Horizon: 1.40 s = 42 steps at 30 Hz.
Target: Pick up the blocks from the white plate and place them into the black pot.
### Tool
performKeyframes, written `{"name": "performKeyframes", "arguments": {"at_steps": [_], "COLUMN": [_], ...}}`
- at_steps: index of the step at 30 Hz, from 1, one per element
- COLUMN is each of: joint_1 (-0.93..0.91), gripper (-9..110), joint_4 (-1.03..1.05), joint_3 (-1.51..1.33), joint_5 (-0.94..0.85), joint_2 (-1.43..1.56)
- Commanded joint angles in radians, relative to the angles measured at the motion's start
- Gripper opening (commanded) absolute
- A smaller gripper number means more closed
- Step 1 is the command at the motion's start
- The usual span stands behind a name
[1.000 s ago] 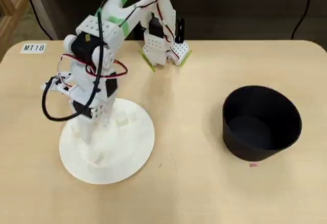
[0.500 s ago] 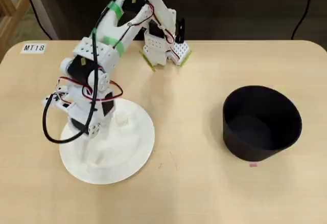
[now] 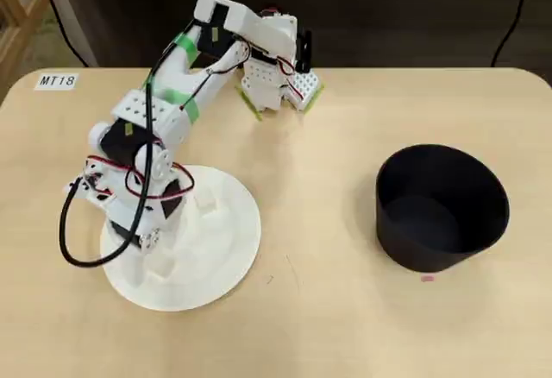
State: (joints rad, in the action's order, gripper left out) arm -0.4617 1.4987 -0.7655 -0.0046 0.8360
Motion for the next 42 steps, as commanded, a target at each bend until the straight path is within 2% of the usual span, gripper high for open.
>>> {"name": "performKeyframes", "arguments": {"at_steps": [1, 7, 13, 21, 28, 36, 42], "joint_1": [-0.003, -0.006, -0.009, -0.014, 0.02, 0.213, 0.535], "gripper": [27, 21, -2, -2, -2, -2, -2], "joint_4": [0.008, 0.018, 0.018, 0.028, 0.164, 0.166, 0.15], "joint_3": [0.048, 0.091, 0.163, 0.308, 0.884, 0.295, -0.156], "joint_5": [0.011, 0.025, 0.051, 0.011, -0.049, -0.146, -0.186], "joint_2": [0.002, -0.043, -0.092, -0.101, -0.101, 0.485, 0.888]}}
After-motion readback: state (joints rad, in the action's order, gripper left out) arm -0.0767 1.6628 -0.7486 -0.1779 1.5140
